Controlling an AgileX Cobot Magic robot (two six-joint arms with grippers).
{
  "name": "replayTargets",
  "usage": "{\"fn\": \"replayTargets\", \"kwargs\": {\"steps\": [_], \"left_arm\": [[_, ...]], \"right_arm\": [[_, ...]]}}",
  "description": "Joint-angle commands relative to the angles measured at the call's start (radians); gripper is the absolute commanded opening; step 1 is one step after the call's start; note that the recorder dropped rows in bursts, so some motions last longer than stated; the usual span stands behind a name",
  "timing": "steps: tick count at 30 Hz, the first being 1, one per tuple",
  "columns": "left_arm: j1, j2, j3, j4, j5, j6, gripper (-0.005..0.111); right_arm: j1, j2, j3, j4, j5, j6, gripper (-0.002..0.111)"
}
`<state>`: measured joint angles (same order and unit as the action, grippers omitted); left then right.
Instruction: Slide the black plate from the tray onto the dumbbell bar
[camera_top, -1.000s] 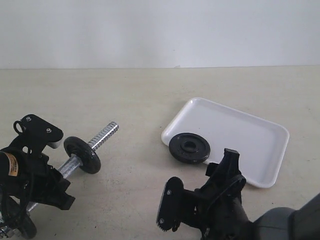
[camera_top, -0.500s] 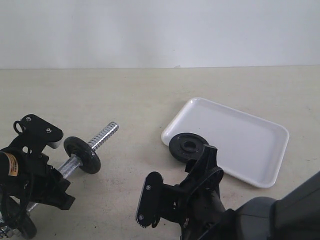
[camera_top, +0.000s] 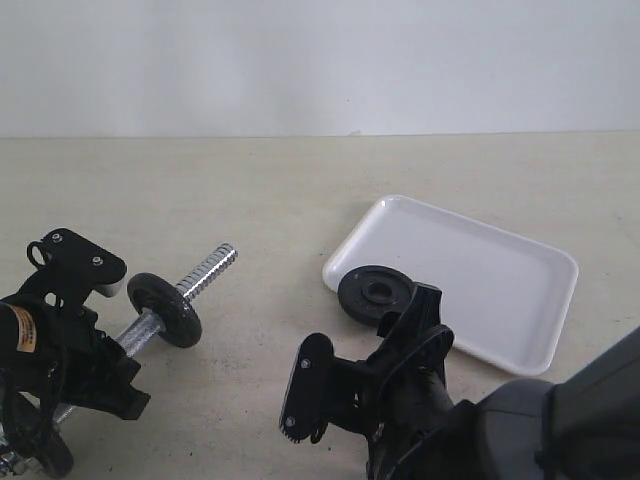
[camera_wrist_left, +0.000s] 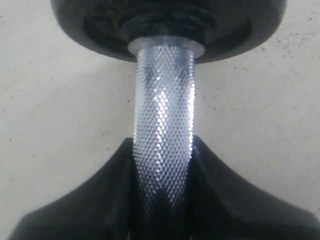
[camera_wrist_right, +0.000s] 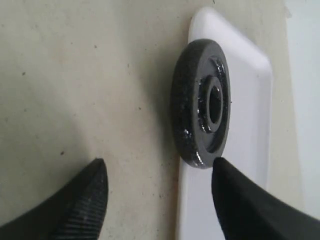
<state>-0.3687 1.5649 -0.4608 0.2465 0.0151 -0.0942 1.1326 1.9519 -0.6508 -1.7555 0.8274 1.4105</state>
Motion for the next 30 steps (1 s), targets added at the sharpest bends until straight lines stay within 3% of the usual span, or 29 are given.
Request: {"fn": "replayTargets", "kwargs": {"steps": [1, 30], "left_arm": [[0.000, -0.030, -0.033, -0.003, -0.352, 0.005, 0.004], [0.000, -0.030, -0.033, -0.003, -0.358, 0.009, 0.004]], "right_arm": [[-0.007, 0.006, -0.002, 0.011, -0.057, 0.011, 0.058], [-0.007, 0.006, -0.024, 0.011, -0.052, 0.051, 0.058]]}}
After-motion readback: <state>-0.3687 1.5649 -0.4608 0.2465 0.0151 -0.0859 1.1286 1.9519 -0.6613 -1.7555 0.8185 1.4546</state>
